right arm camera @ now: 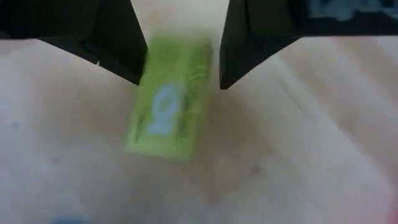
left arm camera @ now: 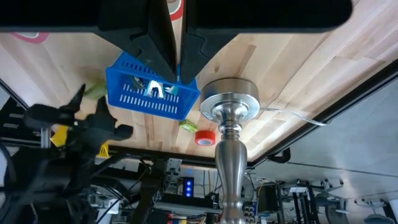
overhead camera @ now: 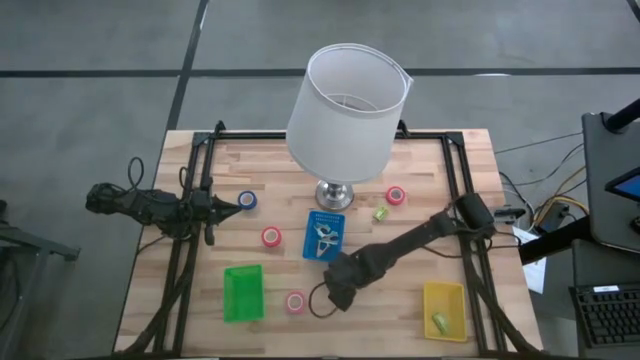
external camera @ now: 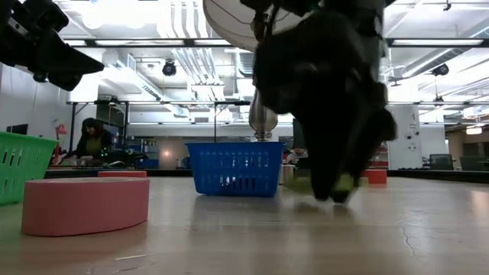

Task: Pick and place Stapler, Stapler remover, tape
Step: Put the bottom green staple box into the yellow bin

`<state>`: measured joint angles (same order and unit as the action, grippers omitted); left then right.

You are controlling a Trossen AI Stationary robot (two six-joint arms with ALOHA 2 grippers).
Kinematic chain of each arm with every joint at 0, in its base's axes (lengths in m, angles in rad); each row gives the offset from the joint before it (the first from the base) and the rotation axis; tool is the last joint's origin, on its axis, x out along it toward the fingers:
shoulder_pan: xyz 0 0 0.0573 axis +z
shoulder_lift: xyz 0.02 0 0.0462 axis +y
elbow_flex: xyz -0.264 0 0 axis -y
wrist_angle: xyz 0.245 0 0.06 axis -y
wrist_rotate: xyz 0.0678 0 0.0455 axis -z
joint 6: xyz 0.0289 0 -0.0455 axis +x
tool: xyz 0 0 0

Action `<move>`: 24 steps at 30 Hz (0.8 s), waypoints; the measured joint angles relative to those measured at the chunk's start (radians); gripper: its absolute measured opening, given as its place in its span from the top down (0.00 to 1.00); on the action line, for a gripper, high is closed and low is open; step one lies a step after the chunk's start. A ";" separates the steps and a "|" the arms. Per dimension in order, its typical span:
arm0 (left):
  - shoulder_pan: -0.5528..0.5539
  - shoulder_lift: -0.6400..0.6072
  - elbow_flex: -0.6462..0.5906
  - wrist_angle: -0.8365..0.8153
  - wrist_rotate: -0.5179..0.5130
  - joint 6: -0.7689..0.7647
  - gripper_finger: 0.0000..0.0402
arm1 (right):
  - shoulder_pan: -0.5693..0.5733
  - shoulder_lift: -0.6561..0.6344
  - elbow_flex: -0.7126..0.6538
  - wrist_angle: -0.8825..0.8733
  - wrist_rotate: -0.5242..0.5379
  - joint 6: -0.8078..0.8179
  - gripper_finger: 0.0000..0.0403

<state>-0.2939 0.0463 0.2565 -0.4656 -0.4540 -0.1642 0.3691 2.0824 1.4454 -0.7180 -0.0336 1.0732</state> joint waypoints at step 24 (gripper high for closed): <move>0.000 0.002 0.000 -0.003 0.000 0.000 0.94 | -0.003 -0.205 -0.003 -0.128 -0.028 0.044 0.83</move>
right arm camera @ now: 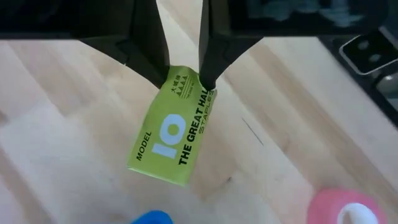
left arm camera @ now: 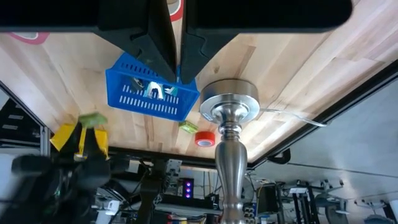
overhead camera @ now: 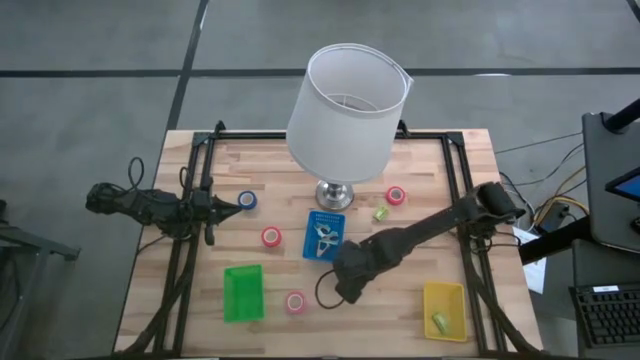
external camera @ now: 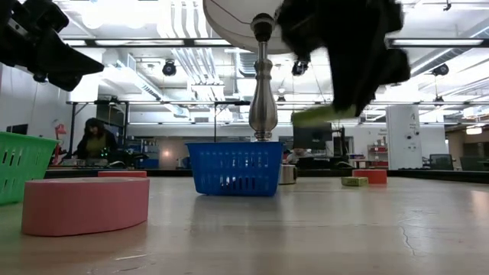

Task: Pick and place Stapler, Stapler remover, tape
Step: Put the bottom green staple box into the yellow bin

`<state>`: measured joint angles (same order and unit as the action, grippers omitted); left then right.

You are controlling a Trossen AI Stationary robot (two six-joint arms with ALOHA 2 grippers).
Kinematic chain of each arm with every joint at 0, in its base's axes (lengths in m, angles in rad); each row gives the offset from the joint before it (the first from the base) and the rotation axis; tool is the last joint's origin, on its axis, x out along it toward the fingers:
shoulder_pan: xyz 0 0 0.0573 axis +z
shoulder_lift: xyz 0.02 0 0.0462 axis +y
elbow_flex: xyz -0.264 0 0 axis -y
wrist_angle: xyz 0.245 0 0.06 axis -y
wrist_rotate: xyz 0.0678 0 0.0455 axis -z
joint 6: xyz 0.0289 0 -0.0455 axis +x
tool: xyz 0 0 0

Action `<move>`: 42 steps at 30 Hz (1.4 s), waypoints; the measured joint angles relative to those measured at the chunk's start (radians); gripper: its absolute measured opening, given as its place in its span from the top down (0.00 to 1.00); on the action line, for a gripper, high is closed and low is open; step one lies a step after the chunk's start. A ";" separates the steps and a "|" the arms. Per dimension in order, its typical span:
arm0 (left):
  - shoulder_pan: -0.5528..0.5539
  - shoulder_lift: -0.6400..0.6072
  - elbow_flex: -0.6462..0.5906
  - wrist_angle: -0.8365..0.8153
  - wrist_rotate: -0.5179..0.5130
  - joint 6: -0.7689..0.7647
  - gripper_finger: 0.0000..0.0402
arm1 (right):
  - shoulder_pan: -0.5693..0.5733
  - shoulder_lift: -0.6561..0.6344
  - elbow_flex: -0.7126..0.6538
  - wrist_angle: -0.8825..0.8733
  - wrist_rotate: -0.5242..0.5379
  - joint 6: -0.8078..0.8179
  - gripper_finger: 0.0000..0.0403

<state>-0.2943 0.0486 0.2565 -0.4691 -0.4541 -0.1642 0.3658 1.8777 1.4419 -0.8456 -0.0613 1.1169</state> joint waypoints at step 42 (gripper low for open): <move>0.000 0.000 0.000 -0.004 0.000 0.000 0.94 | 0.669 -0.241 -0.177 -0.309 0.004 1.153 0.83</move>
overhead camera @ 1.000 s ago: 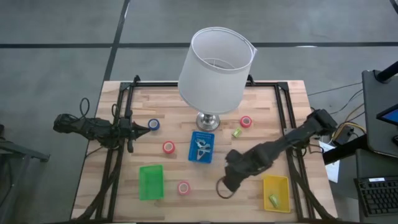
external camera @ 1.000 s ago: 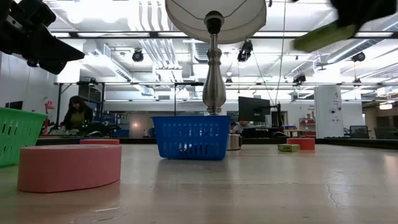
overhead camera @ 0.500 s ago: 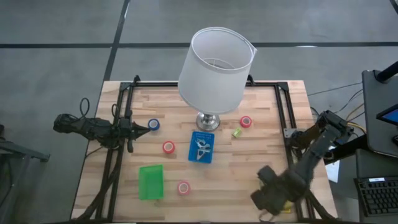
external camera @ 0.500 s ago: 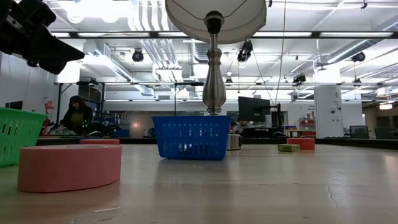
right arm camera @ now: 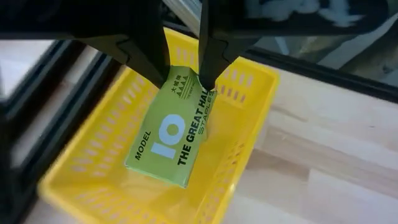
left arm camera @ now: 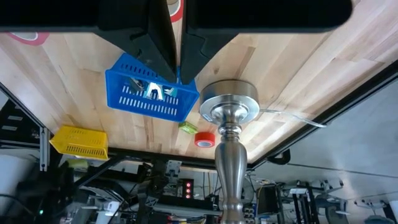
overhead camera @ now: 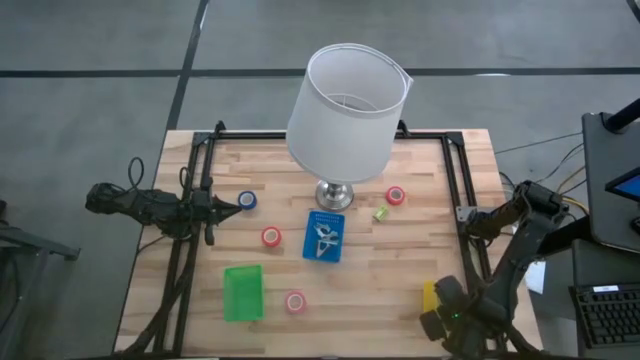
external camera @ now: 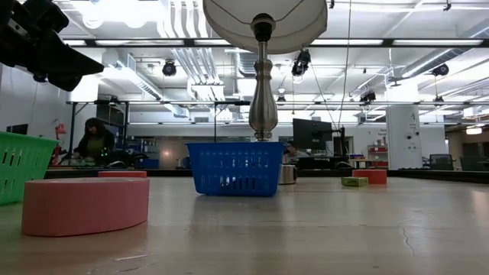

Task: Pick and place Stapler, Stapler remover, tape
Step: Put the bottom green staple box into the yellow bin, then put the green staple box into the yellow bin

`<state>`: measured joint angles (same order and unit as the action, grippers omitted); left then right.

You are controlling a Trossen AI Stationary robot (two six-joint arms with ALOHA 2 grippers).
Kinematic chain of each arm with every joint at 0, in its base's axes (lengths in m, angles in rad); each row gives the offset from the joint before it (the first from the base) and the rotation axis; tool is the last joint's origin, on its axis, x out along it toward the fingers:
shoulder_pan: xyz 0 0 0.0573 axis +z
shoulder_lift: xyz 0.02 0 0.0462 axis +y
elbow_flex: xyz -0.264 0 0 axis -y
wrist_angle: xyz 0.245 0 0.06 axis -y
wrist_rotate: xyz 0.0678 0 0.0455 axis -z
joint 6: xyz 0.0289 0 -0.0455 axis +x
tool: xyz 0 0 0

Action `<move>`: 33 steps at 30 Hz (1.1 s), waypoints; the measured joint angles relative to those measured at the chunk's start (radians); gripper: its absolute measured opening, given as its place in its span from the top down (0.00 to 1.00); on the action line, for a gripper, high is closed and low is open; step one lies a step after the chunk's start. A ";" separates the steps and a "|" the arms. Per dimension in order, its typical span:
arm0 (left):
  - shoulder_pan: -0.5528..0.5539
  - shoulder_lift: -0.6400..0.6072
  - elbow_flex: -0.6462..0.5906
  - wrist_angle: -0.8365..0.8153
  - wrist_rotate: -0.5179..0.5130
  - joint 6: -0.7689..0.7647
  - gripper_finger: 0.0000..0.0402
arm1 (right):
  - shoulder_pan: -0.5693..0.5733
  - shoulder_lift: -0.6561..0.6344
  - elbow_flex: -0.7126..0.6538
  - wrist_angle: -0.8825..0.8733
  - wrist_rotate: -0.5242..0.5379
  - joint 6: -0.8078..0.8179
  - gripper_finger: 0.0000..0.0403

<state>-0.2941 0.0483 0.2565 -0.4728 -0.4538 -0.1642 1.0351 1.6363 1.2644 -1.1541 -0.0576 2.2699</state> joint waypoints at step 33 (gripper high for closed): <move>0.000 0.000 0.000 0.000 0.000 0.000 0.94 | -0.012 -0.054 -0.155 0.302 -0.051 0.029 0.54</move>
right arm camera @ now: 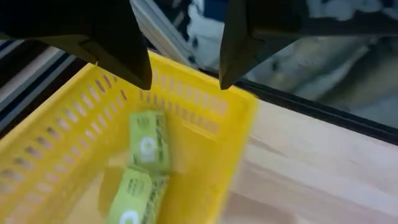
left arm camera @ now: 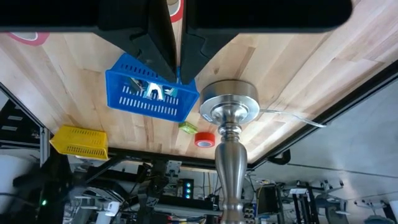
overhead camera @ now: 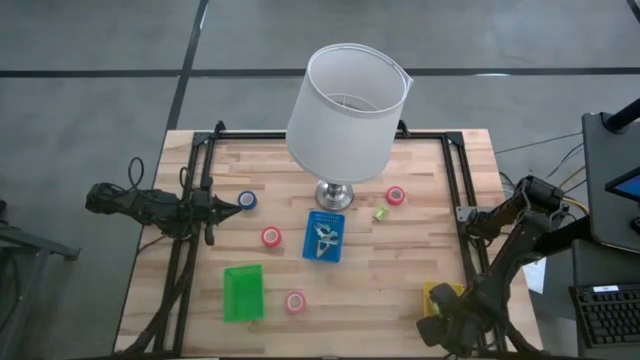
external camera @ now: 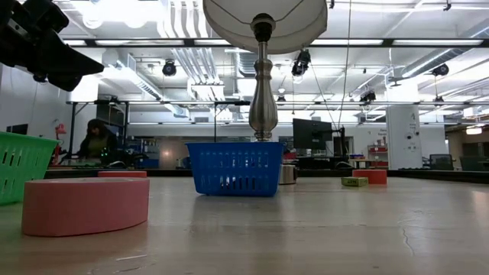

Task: Pick and place Stapler, Stapler remover, tape
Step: Put the green staple box into the yellow bin

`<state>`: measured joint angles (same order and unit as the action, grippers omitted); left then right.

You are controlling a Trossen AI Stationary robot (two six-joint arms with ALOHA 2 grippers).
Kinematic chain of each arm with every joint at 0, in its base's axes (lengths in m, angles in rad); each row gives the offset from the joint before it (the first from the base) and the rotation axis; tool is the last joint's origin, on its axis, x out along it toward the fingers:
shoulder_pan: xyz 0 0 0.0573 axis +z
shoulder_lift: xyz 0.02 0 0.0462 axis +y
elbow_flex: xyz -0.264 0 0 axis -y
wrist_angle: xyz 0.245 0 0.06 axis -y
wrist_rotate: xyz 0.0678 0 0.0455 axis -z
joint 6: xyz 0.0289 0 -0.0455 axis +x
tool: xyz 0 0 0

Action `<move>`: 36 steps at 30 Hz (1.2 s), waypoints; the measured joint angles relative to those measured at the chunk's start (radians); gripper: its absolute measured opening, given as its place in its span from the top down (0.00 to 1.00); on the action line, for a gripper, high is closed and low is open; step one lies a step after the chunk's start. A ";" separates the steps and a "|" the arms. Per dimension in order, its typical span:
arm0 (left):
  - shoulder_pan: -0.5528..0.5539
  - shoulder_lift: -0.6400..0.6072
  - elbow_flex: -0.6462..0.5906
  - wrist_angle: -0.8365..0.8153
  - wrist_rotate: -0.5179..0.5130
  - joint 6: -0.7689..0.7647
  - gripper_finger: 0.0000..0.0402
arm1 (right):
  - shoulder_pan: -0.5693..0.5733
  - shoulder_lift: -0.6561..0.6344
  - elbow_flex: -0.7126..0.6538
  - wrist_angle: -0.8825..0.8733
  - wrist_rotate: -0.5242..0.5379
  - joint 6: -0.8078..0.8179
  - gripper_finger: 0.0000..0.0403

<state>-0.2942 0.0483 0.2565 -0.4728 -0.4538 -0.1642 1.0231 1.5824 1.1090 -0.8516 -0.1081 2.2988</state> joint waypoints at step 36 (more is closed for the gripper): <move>0.000 0.000 0.000 0.000 0.000 0.000 0.94 | -0.960 -0.032 -0.059 -0.117 0.258 -0.609 0.47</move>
<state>-0.2943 0.0483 0.2565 -0.4728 -0.4541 -0.1642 0.0631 1.5501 1.0499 -0.9689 0.1503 1.6894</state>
